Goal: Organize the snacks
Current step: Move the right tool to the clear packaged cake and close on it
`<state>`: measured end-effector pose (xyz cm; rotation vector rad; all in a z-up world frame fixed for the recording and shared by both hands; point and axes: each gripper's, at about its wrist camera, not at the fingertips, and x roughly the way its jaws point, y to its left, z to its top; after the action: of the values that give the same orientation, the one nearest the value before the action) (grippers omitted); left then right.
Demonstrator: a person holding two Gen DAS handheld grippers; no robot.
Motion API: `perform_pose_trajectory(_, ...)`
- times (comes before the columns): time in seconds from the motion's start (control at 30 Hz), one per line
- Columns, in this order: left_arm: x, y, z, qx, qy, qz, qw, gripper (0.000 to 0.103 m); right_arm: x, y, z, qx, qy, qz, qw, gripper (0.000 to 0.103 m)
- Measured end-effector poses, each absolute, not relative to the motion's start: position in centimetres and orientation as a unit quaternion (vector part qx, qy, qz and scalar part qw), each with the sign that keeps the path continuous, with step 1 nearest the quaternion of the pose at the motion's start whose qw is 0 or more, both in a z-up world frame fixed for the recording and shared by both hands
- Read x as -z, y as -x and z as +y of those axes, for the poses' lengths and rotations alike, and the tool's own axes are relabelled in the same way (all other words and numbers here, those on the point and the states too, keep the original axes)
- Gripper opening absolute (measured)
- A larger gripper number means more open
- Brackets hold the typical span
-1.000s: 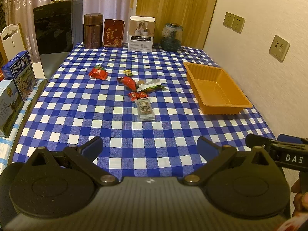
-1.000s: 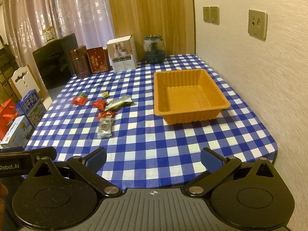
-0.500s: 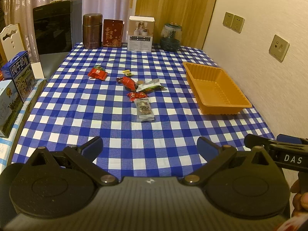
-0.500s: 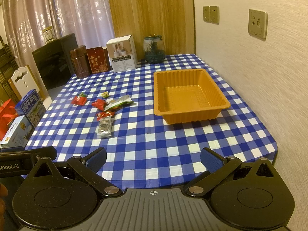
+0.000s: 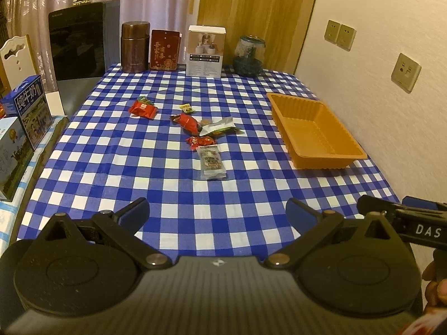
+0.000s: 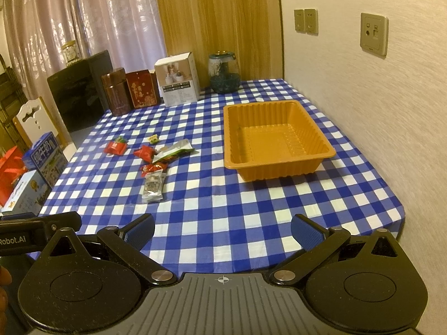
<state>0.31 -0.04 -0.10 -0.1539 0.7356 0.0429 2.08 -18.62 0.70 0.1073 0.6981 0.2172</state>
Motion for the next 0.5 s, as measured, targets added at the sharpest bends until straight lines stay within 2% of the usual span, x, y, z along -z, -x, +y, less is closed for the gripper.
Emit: perform_pose_trajectory(0.5,4.2,-5.4,5.7,-0.062,0.086,0.379,0.919,0.103,3.2,-7.2,-15.6,-0.132,-0.064,0.337,0.93,0.102)
